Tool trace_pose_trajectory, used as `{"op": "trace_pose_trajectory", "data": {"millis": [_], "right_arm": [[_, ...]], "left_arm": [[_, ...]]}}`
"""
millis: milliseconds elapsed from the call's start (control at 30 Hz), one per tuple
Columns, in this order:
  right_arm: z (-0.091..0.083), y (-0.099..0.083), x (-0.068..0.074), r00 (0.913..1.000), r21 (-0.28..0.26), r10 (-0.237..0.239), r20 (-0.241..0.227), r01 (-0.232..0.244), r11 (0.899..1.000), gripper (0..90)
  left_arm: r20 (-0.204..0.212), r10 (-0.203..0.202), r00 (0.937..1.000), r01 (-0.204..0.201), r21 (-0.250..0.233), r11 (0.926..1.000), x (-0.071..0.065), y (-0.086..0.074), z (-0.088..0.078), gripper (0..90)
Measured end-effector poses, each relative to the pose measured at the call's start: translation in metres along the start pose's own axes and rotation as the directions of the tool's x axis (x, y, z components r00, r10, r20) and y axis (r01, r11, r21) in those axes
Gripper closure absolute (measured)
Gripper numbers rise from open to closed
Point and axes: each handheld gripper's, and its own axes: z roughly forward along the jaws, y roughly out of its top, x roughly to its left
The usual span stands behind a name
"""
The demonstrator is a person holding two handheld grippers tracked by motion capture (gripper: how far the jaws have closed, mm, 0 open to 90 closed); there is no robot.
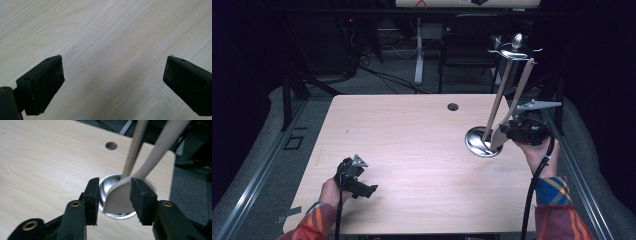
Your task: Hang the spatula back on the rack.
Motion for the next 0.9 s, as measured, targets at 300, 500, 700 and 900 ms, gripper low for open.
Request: {"op": "trace_pose_trajectory", "data": {"millis": [300, 500, 700, 900], "right_arm": [[0.016, -0.023, 0.026, 0.9944, 0.112, -0.024, -0.103, 0.036, 0.993, 36.0], [0.027, -0.043, 0.045, 0.989, 0.183, -0.046, -0.141, 0.071, 0.981, 21.5], [0.038, -0.065, 0.061, 0.9791, 0.244, -0.074, -0.19, 0.12, 0.962, 14.8], [0.049, -0.091, 0.08, 0.9671, 0.314, -0.092, -0.237, 0.166, 0.935, 8.3]], "left_arm": [[0.003, 0.004, 1.0, -0.004, -0.001, 1.0, 0.0, 0.0, 0.0, 3.0], [0.007, 0.005, 1.0, -0.005, -0.002, 1.0, -0.001, 0.001, 0.0, 3.0], [0.0, 0.008, 1.0, -0.008, -0.001, 1.0, -0.002, 0.002, 0.001, 3.0], [0.008, 0.014, 0.9999, -0.014, 0.0, 0.9999, -0.003, 0.004, 0.002, 3.0]]}}
